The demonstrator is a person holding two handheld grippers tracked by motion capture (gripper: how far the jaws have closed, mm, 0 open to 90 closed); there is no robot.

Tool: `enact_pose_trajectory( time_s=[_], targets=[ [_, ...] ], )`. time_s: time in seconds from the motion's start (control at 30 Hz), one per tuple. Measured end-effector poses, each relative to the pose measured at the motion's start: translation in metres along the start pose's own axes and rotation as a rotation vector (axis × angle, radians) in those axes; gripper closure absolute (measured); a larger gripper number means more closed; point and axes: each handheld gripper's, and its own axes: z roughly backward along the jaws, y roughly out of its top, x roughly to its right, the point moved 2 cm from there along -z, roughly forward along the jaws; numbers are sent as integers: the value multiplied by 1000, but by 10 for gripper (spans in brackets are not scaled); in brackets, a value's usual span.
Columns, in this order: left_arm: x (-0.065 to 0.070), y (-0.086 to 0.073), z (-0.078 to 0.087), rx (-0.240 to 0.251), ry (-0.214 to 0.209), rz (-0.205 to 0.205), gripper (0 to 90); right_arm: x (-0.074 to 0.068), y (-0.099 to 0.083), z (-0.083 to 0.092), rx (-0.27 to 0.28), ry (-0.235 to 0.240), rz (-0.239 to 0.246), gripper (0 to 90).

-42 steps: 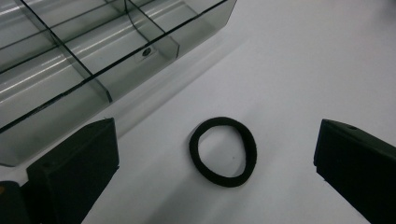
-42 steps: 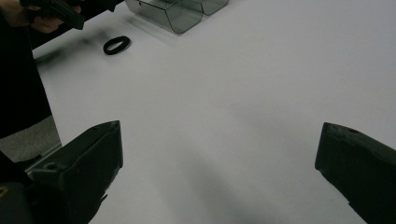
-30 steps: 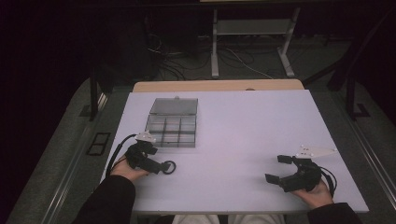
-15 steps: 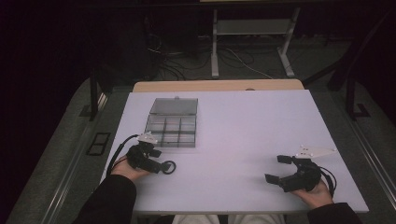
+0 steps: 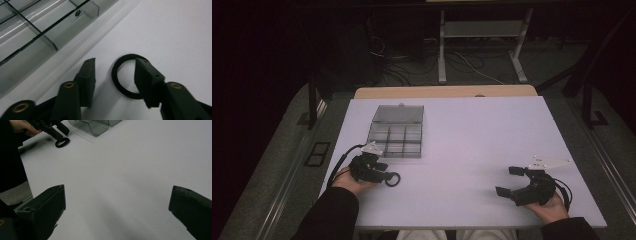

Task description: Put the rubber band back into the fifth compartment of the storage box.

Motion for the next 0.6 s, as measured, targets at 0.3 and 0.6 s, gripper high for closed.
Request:
enact_pose_trajectory(
  time_s=[0.3, 0.6],
  targets=[
    [1, 0, -2, 3, 24, -4, 708, 0, 0, 0, 0, 0, 1, 5],
    [3, 0, -5, -20, 34, -27, 816, 0, 0, 0, 2, 1, 2, 5]
  ],
)
